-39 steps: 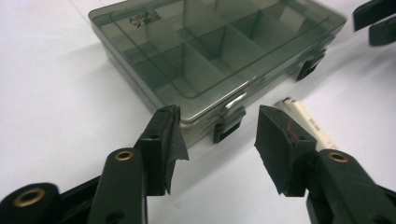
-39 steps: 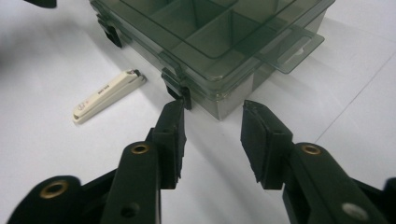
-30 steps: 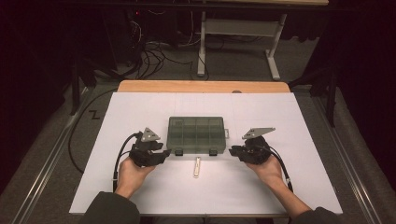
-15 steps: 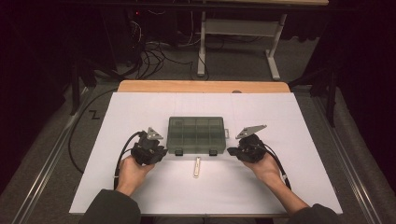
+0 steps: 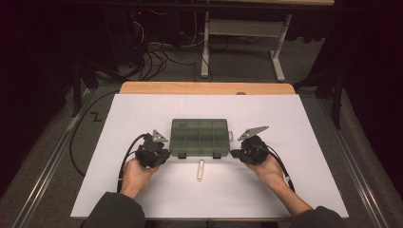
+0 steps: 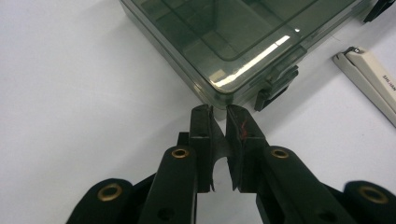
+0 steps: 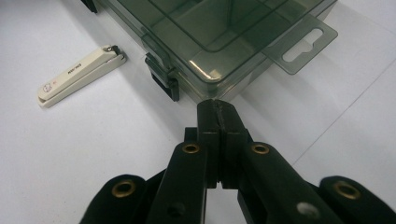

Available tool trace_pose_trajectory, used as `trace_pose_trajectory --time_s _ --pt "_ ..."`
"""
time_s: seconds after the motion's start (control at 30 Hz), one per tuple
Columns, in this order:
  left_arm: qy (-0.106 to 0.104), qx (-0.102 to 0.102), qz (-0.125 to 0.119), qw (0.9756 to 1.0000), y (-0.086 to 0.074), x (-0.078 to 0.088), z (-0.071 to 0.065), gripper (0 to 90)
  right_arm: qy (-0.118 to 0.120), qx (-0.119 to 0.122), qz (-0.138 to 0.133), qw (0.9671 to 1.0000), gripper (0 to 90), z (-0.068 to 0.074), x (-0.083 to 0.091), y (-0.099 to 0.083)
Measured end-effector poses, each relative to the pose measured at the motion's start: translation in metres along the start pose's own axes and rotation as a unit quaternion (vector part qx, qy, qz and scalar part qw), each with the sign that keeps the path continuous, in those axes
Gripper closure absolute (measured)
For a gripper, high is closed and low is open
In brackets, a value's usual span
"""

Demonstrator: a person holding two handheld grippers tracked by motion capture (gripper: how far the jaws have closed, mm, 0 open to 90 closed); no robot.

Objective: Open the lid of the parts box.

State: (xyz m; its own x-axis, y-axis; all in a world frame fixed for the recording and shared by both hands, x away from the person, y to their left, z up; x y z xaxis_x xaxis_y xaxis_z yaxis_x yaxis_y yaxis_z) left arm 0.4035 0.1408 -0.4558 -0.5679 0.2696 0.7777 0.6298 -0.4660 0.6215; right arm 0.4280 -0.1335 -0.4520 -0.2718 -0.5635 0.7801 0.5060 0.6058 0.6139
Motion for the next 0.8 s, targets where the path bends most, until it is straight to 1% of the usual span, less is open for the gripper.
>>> trace_pose_trajectory --time_s 0.1,0.4,0.6,0.67,0.73,0.77,0.8 --pt "-0.002 0.002 -0.001 1.0000 0.0000 0.0000 0.0004 80.5 0.001 -0.003 -0.002 1.0000 90.0 -0.0002 -0.0006 0.0003" --pt "-0.004 -0.001 -0.010 0.9999 0.0016 0.0005 -0.0018 80.2 0.004 -0.001 -0.009 0.9999 90.0 0.0018 -0.0018 0.0015" --pt "-0.004 0.003 -0.023 0.9997 0.0039 0.0035 -0.0022 78.5 0.003 -0.005 -0.022 0.9997 90.0 0.0010 0.0003 0.0026" --pt "-0.002 0.007 -0.031 0.9995 0.0052 0.0047 -0.0020 75.8 0.004 -0.005 -0.029 0.9996 90.0 0.0025 0.0021 0.0042" --pt "0.001 0.015 -0.041 0.9990 0.0083 0.0049 -0.0008 67.8 0.002 -0.003 -0.039 0.9992 90.0 0.0038 0.0052 0.0069" --pt "0.001 0.015 -0.041 0.9990 0.0083 0.0049 -0.0008 65.0 0.002 -0.003 -0.039 0.9992 90.0 0.0038 0.0052 0.0069" --pt "0.005 0.016 -0.042 0.9990 0.0093 0.0046 -0.0005 61.7 0.003 -0.006 -0.048 0.9988 90.0 0.0038 0.0076 0.0090"
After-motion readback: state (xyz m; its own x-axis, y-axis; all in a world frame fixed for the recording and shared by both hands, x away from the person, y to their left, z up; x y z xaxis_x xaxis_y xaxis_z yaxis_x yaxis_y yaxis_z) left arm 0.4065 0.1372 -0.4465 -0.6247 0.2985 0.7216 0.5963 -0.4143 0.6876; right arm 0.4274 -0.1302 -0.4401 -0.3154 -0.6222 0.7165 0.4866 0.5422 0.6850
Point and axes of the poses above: each handheld gripper's, and its own axes: x roughly backward along the jaws, y roughly out of its top, z roughly to its left, the point moved 7 cm from there along -x, roughly forward along the jaws, and after that the axes turned 6 degrees about y, right-handed, at the moved point
